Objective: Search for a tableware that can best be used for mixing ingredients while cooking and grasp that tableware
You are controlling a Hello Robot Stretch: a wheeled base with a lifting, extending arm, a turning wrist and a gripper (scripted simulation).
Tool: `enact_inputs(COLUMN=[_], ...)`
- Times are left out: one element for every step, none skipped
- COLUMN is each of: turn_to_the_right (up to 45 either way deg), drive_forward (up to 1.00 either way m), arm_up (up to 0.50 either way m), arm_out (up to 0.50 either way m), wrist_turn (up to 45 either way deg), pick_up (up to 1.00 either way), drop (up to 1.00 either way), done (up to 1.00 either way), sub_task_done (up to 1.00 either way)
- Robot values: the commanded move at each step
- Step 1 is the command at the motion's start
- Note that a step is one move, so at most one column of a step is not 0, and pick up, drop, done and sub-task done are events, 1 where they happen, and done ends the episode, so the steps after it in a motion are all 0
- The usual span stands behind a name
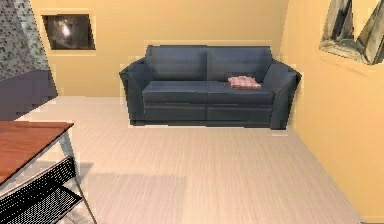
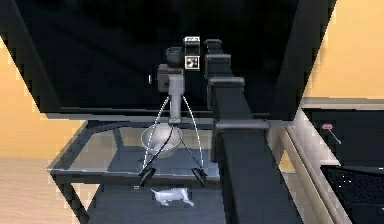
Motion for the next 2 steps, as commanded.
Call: enact_inputs(turn_to_the_right=[0.0, 0.0], drive_forward=[0.0, 0.0], arm_up=[0.0, 0.0], arm_out=[0.0, 0.0], wrist_turn=[45.0, 45.0], pick_up=[0.0, 0.0], drop=[0.0, 0.0], done=[0.0, 0.0], sub_task_done=[0.0, 0.0])
